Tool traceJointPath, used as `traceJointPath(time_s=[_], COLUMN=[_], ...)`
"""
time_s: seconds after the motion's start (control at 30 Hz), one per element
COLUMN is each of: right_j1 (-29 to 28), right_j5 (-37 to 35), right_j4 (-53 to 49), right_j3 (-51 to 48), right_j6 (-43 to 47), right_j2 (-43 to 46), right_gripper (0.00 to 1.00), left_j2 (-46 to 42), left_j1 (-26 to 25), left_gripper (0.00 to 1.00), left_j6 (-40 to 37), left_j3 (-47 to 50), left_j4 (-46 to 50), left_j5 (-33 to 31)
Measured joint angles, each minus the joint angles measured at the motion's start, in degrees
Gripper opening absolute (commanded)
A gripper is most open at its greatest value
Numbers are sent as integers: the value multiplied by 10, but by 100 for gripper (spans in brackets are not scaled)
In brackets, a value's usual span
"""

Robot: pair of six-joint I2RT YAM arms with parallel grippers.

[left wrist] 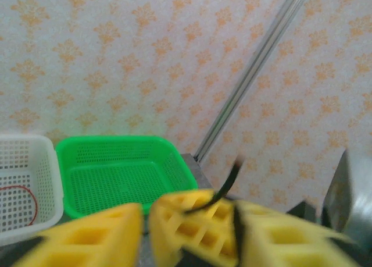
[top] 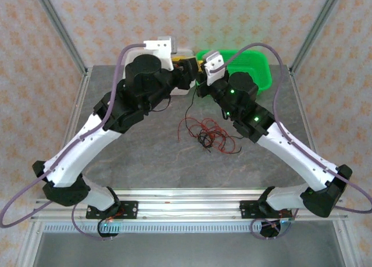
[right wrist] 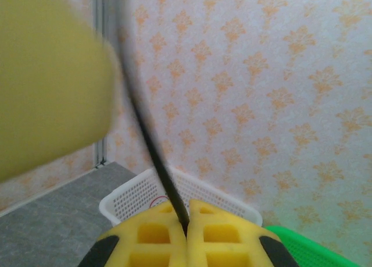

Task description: Untangle the cables

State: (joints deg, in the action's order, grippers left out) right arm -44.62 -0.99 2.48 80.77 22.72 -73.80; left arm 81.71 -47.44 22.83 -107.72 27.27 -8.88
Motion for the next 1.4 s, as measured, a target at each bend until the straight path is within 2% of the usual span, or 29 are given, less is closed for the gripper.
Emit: traceJointPath(time_s=[0.03,0.07,0.27,0.43,0.7,1.1,1.4], right_j1=[0,0,4,35,95,189,236], right_j5=[-8,-16,-70,-105,-143,-182,-200], right_j4=[0,1,24,48,88,109,161], right_j3=[7,17,78,146,270,541,570], right_j6=[-1,-2,-9,-29,-39,-41,-53], right_j2=[0,-1,-17,-49,-133,-367,-486], right_gripper=[0,0,0,0,0,0,0], left_j2=[-18,-39,-160,-208,-207,-172,-172], left_j1=[0,0,3,11,16,22,22], left_gripper=[95,99,99,99,99,95,99], left_j6=[-2,-4,-13,-14,-4,29,37], left_j3=[26,53,211,278,352,421,440], left_j4=[-12,-24,-119,-165,-207,-248,-259], left_j5=[0,0,1,-1,15,74,83])
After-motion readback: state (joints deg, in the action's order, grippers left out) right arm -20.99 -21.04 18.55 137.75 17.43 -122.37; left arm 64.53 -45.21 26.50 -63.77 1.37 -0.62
